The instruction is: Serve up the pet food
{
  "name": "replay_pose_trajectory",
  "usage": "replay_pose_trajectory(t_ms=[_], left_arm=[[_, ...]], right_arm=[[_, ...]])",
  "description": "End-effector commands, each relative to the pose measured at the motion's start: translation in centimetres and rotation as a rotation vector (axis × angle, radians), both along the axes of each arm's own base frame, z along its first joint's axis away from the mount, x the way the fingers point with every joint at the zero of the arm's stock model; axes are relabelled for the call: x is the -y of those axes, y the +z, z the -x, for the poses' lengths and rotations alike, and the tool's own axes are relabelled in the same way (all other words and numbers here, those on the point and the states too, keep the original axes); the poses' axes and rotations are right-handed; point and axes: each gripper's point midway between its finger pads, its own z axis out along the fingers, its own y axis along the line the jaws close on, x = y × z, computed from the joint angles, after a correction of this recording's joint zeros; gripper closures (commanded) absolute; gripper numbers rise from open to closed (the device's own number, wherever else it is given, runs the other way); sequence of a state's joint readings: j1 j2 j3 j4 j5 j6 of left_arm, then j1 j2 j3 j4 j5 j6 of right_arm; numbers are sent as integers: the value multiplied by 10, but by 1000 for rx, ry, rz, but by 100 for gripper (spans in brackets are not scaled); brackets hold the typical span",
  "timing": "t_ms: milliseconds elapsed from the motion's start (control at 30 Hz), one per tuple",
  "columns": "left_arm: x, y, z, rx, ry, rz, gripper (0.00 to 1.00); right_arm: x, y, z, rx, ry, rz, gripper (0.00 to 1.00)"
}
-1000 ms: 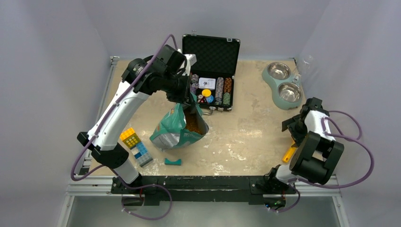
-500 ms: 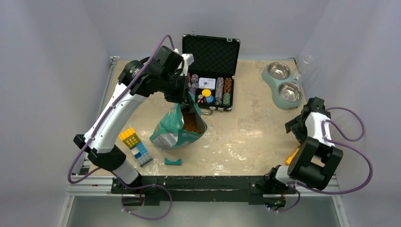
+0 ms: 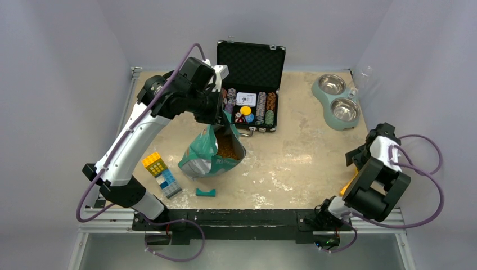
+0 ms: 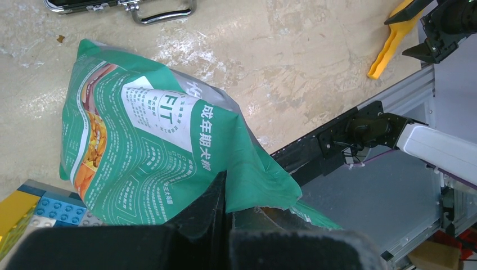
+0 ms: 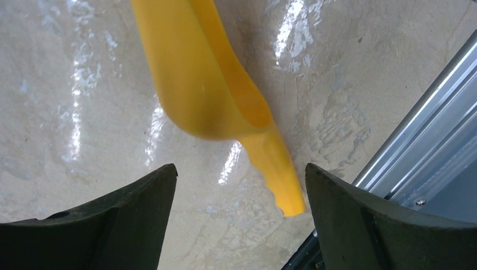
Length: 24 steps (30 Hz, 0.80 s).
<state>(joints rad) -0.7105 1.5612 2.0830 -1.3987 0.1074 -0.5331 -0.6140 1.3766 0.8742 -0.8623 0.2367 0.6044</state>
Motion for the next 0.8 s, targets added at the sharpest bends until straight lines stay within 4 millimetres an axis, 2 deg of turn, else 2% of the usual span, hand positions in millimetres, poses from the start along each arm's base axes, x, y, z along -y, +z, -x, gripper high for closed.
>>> replay_pose_trajectory(t_ms=[0,133,333,400,500,600,700,767], left_arm=[[3,35,-3,97,8,109,100],[3,33,-1,82,6,107,100],[0,36,-4,105,20,99,100],[1,37,-7,109,26,102,100],[4,40,-8,104,31,113,100],[5,39,-8,100,32,116,100],[4,39,-8,103,41,114,100],[2,38,-8,106,50,115,100]], right_arm=[[13,-18,-7,-3,-48,-31,15],[14,-26,-10,1,-40,-31,21],[4,-29,-22,-3,38,-30,49],[-3,-27,-32,-1,107,-12,71],[-27,-26,-43,-30,211,-20,100],[-66,-27,-58,-62,390,0,100],[-104,-32,-60,-112,519,-11,100],[-122,-33,-59,-171,603,14,100]])
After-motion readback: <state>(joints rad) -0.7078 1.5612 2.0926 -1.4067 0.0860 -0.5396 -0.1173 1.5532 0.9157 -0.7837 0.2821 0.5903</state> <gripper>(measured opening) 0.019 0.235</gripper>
